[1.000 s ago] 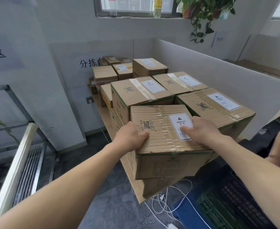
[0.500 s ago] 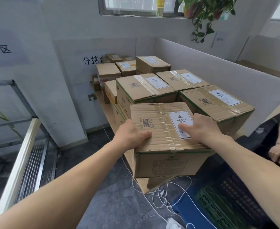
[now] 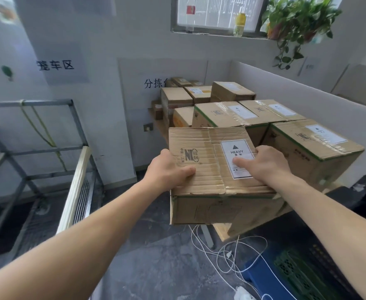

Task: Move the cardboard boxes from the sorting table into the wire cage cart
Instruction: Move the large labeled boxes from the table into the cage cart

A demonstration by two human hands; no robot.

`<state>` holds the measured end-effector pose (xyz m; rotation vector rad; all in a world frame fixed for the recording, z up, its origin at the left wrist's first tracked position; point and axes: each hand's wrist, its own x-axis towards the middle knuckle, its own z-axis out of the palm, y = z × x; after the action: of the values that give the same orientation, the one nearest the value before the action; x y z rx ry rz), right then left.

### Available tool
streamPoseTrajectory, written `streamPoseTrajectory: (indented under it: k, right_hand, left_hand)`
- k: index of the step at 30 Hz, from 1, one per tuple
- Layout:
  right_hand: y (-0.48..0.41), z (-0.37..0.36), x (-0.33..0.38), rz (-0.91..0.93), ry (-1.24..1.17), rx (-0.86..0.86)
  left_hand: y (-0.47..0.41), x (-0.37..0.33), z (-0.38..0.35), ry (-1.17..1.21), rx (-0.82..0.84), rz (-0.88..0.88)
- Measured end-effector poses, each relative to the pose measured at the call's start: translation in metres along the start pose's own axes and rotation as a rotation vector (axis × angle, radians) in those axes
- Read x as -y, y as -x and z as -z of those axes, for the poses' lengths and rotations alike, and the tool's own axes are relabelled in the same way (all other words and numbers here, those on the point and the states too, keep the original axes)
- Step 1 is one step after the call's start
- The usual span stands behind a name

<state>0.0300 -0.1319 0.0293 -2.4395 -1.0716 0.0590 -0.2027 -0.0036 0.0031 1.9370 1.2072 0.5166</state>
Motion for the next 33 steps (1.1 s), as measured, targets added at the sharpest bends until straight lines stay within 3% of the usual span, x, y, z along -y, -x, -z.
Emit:
streamPoseTrajectory:
  k: [6,14,33]
  right_hand:
    - [0.018,-0.028,0.081,0.037,-0.068,0.084]
    - [0.024,-0.072,0.189,0.218,-0.177,0.183]
    - [-0.053,-0.212,0.408,0.700,-0.383,0.541]
  left_hand:
    - [0.024,0.049,0.071,-0.028,-0.130,0.047]
    - [0.044,0.109,0.157,-0.016,-0.316,0.150]
    - [0.015,0.207,0.272,0.007,-0.760,0.481]
